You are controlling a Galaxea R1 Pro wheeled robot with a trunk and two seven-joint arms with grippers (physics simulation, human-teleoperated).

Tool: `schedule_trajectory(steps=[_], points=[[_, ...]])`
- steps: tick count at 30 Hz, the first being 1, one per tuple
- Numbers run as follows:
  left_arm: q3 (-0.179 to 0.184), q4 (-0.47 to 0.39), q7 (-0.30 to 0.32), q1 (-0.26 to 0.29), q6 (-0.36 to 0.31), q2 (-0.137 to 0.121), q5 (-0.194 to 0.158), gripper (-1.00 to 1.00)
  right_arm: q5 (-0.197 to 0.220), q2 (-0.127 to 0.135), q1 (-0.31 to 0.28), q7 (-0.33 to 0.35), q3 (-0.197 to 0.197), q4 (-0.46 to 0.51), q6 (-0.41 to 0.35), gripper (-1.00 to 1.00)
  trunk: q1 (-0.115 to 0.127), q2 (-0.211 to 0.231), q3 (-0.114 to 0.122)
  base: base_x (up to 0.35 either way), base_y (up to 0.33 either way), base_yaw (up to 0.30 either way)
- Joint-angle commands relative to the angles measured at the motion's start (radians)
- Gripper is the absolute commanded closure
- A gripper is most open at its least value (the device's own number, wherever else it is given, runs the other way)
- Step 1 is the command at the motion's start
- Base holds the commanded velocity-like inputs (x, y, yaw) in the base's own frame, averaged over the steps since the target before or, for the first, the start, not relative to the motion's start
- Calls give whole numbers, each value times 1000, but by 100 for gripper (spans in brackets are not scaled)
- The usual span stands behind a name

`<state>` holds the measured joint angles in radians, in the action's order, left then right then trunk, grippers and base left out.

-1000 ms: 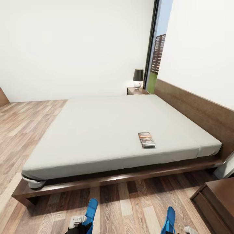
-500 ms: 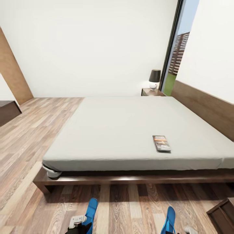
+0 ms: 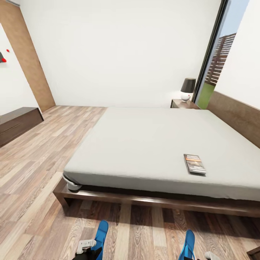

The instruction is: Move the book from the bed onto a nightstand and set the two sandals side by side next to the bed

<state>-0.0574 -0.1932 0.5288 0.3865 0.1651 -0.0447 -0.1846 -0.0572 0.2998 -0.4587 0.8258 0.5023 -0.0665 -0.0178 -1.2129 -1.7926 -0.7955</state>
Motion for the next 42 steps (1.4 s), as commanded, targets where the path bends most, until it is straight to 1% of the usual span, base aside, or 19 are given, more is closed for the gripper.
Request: schedule_trajectory(steps=[1, 18, 21, 23, 24, 28, 30, 33, 34, 36, 37, 39, 40, 42], points=[[-6, 1, 6, 0, 1, 0, 0, 100, -6, 1, -1, 3, 9, -3, -2, 100, 0, 0, -1, 0, 0, 21], [-9, 1, 6, 0, 0, -1, 0, 100, -4, 1, -1, 3, 9, -3, -2, 100, 0, 0, -1, 0, 0, 2], [-12, -9, 4, 2, -6, -5, 0, 100, -4, 1, -1, 3, 9, -3, -2, 100, 0, 0, -1, 0, 0, 0], [-13, -22, 3, 3, -21, -5, 1, 100, -4, 1, -1, 3, 9, -3, -2, 100, 0, 0, -1, 0, 0, 0], [-13, -38, -1, 6, -43, -6, 1, 100, -4, 1, -1, 4, 9, -3, -2, 100, 0, 0, -1, 0, 0, 0], [-13, -204, -48, 13, -279, -7, 1, 100, -4, 1, -2, 4, 9, -3, -2, 100, 0, 0, -1, 0, 0, 0], [-13, -282, -68, 13, -357, -8, 1, 100, -4, 1, -2, 4, 9, -3, -2, 100, 0, 0, -1, 0, 0, 0], [-14, -370, -81, 14, -418, -10, 1, 100, -4, 1, -1, 4, 9, -3, -2, 100, 0, 0, -1, 0, 0, 0], [-14, -382, -82, 14, -428, -11, 1, 100, -4, 1, -1, 4, 9, -3, -2, 100, 0, 0, -1, 0, 0, 0], [-16, -422, -84, 15, -483, -14, 1, 100, -4, 1, -1, 4, 9, -3, -2, 100, 0, 0, -1, 0, 0, 0], [-17, -438, -85, 15, -513, -18, 1, 100, -4, 1, -1, 4, 9, -3, -2, 100, 0, 0, -1, 0, 0, 0], [-18, -459, -94, 15, -548, -28, 1, 100, -4, 1, -1, 4, 9, -3, -2, 100, 0, 0, -1, 0, 0, 0], [-18, -468, -110, 15, -563, -38, 0, 100, -4, 1, -1, 4, 9, -3, -2, 100, 0, 0, -1, 0, 0, 0], [-19, -478, -175, 15, -579, -58, -2, 100, -4, 1, -1, 4, 9, -3, -2, 100, 0, 0, -1, 0, 0, 0]])
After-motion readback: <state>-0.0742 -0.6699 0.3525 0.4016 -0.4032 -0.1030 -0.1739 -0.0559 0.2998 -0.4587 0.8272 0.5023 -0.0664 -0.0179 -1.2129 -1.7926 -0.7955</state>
